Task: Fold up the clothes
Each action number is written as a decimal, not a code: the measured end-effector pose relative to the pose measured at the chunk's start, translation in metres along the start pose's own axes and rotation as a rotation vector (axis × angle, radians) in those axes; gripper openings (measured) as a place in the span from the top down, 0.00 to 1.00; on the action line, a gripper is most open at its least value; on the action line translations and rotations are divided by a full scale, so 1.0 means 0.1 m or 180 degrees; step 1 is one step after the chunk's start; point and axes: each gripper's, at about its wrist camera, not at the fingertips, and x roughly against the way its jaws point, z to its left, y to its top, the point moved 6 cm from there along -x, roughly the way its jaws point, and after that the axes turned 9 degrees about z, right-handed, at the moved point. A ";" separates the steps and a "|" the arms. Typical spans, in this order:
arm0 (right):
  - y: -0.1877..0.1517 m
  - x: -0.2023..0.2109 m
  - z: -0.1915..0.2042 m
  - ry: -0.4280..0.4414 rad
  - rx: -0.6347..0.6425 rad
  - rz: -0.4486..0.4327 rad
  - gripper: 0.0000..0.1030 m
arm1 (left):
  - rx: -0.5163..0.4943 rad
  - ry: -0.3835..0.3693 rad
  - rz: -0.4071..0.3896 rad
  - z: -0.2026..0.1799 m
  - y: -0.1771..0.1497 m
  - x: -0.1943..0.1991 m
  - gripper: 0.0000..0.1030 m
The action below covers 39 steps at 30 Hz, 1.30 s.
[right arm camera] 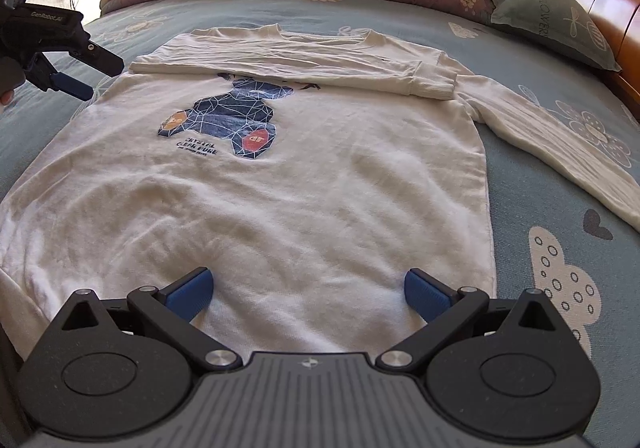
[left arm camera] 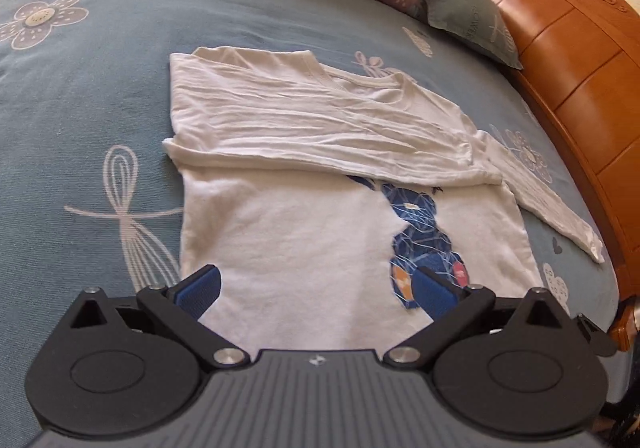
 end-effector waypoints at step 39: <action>-0.32 0.20 -0.10 -0.0027 0.0104 -0.0172 0.00 | -0.0728 0.0787 -0.0066 -0.82 -1.10 -0.32 0.01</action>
